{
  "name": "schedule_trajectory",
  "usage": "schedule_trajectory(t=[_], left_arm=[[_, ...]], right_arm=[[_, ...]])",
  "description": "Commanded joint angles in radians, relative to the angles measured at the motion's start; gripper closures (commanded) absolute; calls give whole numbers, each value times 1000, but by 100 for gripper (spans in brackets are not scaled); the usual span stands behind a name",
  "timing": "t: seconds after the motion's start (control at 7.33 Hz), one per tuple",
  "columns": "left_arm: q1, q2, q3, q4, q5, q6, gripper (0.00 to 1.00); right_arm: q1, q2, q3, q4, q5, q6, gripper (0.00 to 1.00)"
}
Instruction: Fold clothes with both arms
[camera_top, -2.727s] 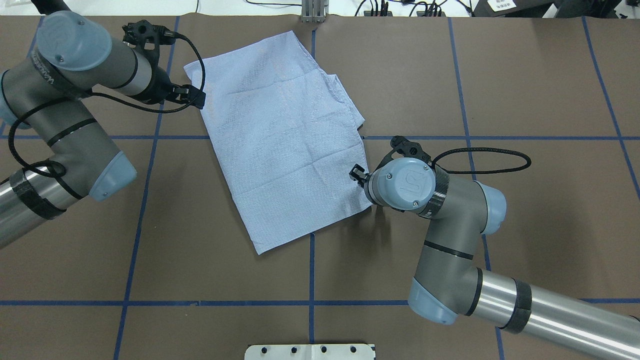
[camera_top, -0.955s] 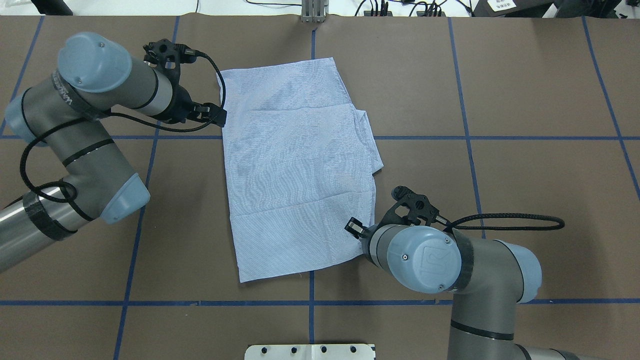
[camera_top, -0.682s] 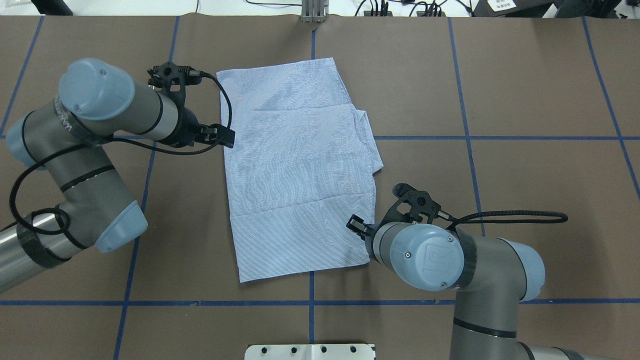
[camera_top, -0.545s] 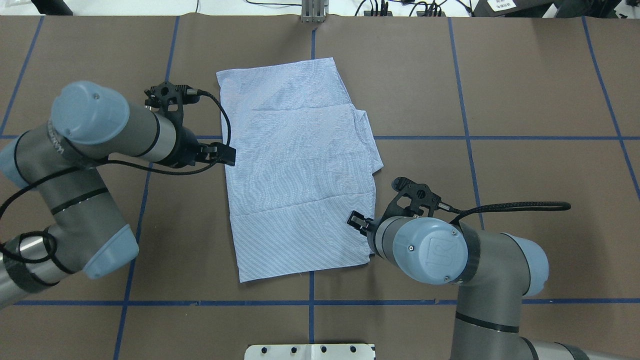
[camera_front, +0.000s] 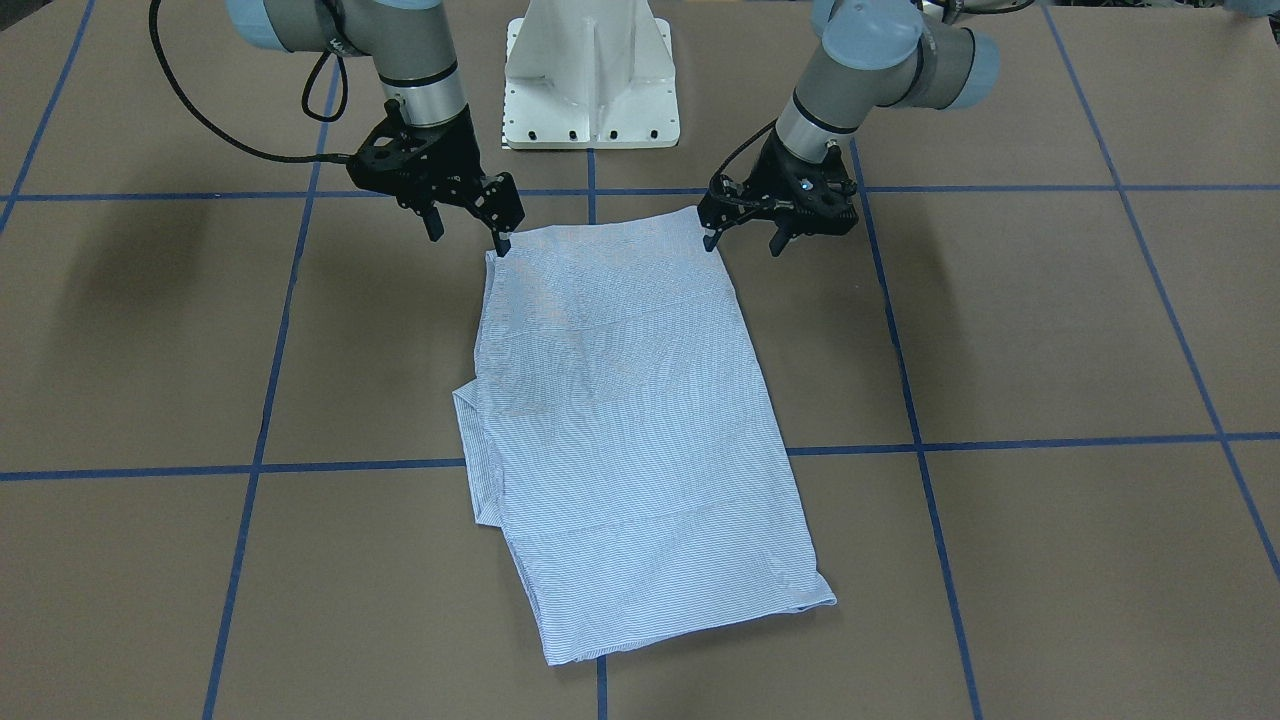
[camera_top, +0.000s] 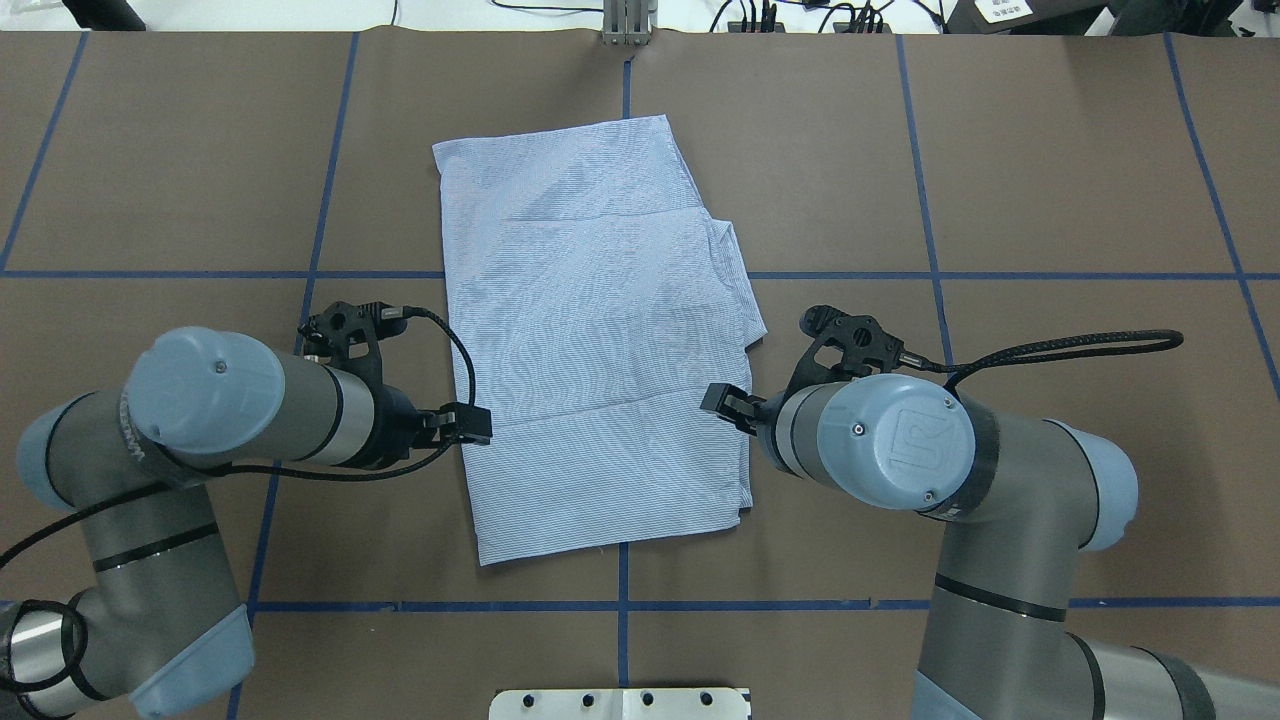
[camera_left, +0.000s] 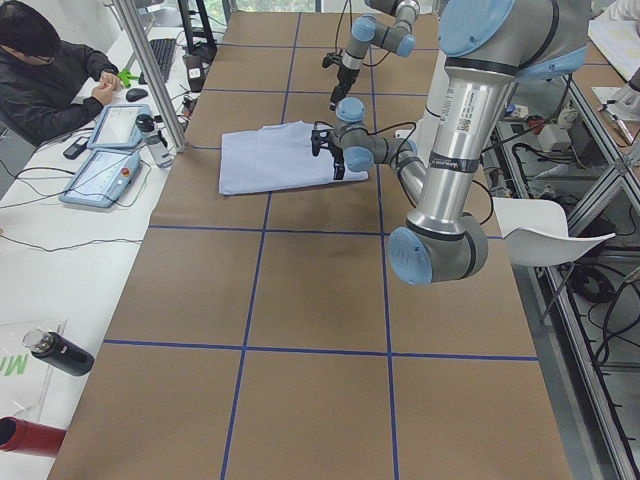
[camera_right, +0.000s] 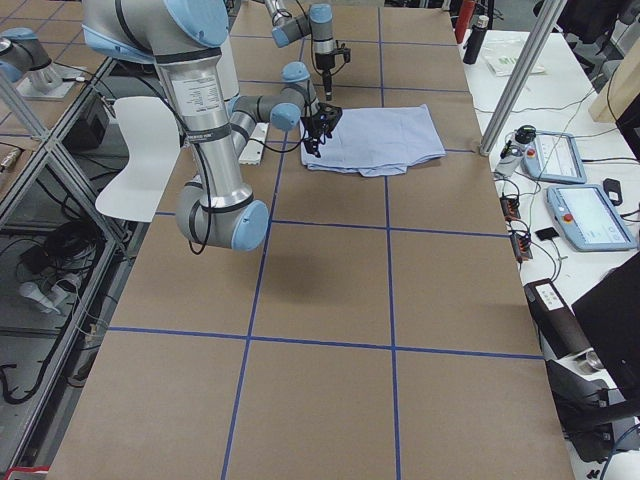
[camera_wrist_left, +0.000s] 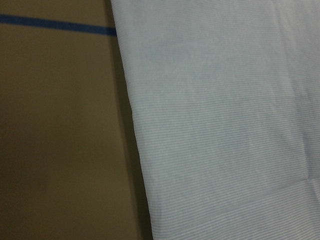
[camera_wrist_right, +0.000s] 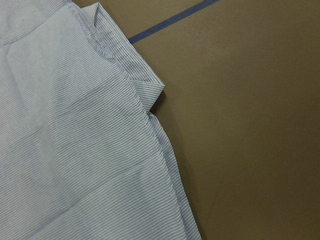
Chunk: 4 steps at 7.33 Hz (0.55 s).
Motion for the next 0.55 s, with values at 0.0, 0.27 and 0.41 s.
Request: schedule_trajectory(t=[0.0, 0.27, 0.41], left_arm=[[81, 5, 8, -20, 36, -139, 2], [103, 6, 26, -42, 74, -169, 10], [112, -2, 32, -42, 74, -175, 15]], right_arm=[[4, 0, 0, -1, 2, -5, 0], [4, 0, 2, -1, 0, -4, 0], [4, -2, 2, -1, 0, -4, 0]])
